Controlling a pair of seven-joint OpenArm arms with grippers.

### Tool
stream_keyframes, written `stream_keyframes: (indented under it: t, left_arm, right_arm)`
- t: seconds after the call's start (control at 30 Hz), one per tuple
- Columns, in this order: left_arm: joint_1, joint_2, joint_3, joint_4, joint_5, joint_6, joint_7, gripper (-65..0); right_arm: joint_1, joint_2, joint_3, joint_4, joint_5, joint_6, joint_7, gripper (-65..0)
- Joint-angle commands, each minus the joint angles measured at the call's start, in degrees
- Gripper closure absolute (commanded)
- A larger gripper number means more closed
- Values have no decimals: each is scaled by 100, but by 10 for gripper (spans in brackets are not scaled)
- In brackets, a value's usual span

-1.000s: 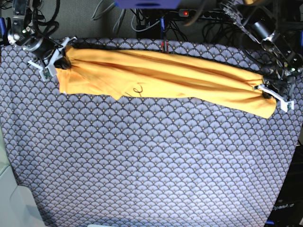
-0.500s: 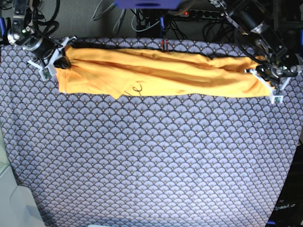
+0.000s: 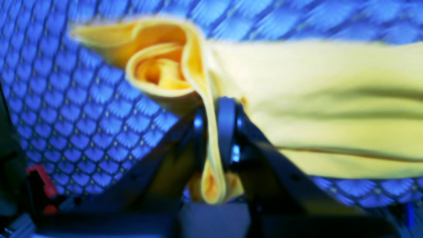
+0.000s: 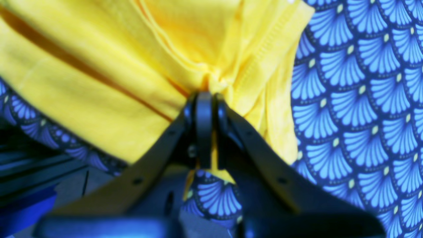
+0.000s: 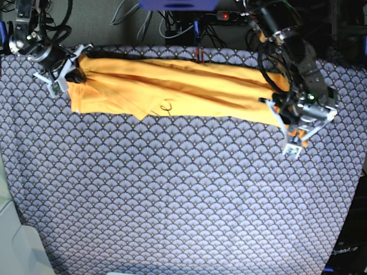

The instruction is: Fold the T-shirt properly

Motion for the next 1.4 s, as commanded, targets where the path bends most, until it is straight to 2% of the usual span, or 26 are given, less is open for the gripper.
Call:
stream_keyframes:
  t: [0.0, 0.17, 0.33, 0.43, 0.6, 0.83, 0.93, 1.17, 1.37]
  left_arm:
    - [-42, -12, 120, 149, 3, -10, 23, 0]
    - [-15, -65, 1131, 210, 3, -10, 23, 0]
    - [195, -601, 2713, 228, 3, -10, 23, 0]
    - [213, -821, 3320, 228, 3, -10, 23, 0]
    - [354, -1076, 3953, 228, 3, -10, 23, 0]
    - [433, -997, 4718, 263, 3, -10, 23, 0]
    - [424, -777, 4867, 263, 73, -10, 23, 0]
    - [424, -399, 5562, 263, 1137, -10, 23, 0]
    - [521, -294, 6177, 245, 1445, -10, 23, 0]
  right_arm:
    - [-15, 72, 33, 69, -33, -25, -130, 0]
    - [-7, 72, 33, 87, -33, -25, -156, 0]
    - [-7, 63, 41, 78, -33, -25, -174, 0]
    - [73, 63, 41, 87, -33, -25, -183, 0]
    - [99, 63, 41, 78, -33, -25, -192, 0]
    - [99, 63, 41, 69, -33, -25, -192, 0]
    - [99, 72, 41, 69, -33, -25, -192, 0]
    - [99, 72, 41, 69, -41, -25, -192, 0]
    - [108, 72, 41, 69, -41, -25, -192, 0]
